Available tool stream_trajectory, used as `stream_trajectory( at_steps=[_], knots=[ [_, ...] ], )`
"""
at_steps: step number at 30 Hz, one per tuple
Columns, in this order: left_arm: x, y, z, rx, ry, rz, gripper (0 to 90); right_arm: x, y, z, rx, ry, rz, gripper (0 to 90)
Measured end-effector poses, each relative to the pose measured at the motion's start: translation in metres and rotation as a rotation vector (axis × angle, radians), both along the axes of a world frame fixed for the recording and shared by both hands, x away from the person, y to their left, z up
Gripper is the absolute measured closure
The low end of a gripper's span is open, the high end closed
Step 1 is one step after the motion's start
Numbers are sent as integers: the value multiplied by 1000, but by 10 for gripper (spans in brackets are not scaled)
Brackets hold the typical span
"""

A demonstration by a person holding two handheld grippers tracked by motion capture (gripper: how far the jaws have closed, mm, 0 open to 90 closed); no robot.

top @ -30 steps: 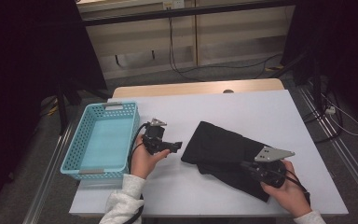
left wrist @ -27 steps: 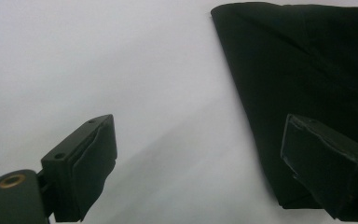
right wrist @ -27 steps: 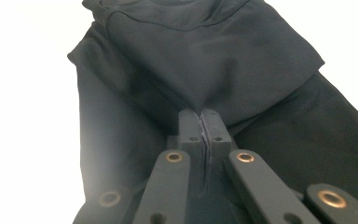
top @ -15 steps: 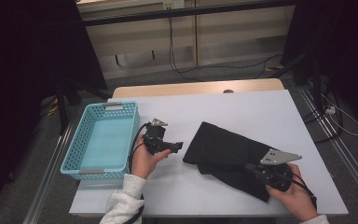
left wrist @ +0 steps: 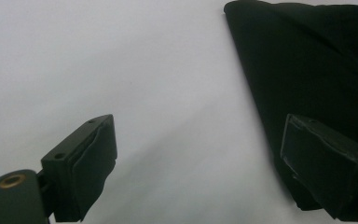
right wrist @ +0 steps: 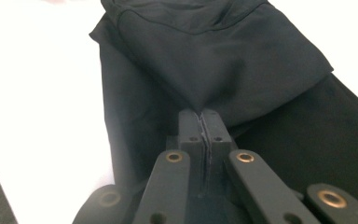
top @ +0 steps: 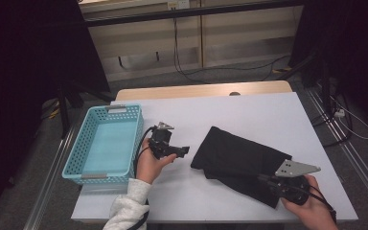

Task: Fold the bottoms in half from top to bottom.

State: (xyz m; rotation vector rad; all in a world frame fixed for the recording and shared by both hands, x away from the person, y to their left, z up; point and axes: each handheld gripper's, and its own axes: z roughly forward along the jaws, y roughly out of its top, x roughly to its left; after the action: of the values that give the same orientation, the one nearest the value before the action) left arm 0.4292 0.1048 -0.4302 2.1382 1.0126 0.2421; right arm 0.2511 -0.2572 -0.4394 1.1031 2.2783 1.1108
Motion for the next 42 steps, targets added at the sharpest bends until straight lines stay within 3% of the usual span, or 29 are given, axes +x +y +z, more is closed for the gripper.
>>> stream_trajectory(
  at_steps=[6,9,11,14,20,26,29,31,37,39,42],
  knots=[
    [0,0,0,7,8,-8,104,-6,-4,-1,-3,11,8,880],
    [0,-1,-1,4,3,-5,104,-5,-4,0,1,-2,6,748],
    [0,-1,0,6,1,-6,104,0,-4,4,4,-10,-7,714],
    [-1,-1,0,7,-1,-3,104,13,-7,6,9,-21,-36,683],
    [-2,1,-2,15,3,-1,104,56,-15,-3,17,-2,-170,578],
    [-2,4,-1,14,-1,5,104,88,-11,-14,-8,11,-228,527],
    [-2,5,-2,12,5,8,104,97,-5,-19,-34,33,-226,527],
    [-2,5,-2,18,5,2,104,101,-3,-22,-22,56,-229,555],
    [-3,4,-1,15,0,2,105,101,-5,-24,44,97,-245,702],
    [-3,4,-1,16,0,3,105,101,-4,-24,51,102,-221,804],
    [-3,4,-2,13,4,4,105,100,-1,-23,39,103,-218,832]
  ],
)
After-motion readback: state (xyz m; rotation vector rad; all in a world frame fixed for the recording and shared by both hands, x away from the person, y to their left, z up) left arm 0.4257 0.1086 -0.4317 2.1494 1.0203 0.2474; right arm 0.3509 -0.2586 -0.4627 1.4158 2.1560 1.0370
